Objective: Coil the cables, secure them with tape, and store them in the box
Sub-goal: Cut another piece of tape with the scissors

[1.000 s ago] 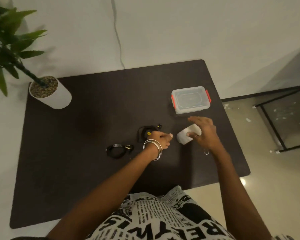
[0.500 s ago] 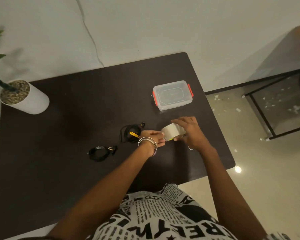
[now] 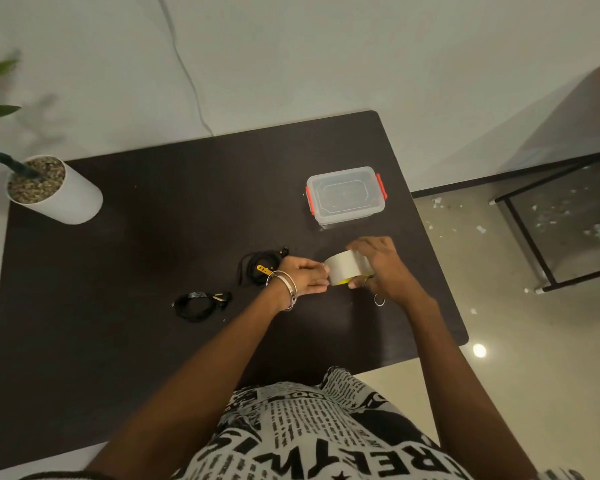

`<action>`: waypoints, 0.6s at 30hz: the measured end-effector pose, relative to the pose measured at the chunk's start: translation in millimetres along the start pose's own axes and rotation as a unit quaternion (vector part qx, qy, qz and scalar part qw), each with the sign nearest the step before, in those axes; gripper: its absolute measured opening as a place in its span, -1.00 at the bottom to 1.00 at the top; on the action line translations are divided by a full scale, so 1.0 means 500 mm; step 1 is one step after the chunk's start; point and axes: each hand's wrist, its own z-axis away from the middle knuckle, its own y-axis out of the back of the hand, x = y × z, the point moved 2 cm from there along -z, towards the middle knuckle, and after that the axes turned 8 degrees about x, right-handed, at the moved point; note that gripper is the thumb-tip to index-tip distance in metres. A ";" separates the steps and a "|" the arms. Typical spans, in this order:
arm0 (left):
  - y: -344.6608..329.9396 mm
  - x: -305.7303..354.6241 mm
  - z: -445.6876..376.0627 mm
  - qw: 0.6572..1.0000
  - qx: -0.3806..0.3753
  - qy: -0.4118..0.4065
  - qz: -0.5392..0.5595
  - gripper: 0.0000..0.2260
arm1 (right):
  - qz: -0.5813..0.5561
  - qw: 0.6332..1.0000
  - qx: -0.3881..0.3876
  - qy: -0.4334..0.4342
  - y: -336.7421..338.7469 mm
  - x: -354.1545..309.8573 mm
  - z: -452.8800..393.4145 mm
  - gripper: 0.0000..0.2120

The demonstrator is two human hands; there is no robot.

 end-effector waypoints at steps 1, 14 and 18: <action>-0.001 -0.003 0.001 1.000 0.014 -0.005 -0.004 -0.88 | -0.019 1.000 -0.008 -0.008 0.001 -0.003 -0.001 -0.29; -0.005 0.013 -0.012 0.981 0.103 -0.051 -0.157 -0.88 | -0.007 0.999 -0.044 -0.001 0.003 0.010 -0.005 -0.31; 0.001 0.025 -0.015 0.960 0.127 -0.084 -0.235 -0.94 | 0.013 0.999 -0.048 0.016 0.003 0.006 -0.006 -0.32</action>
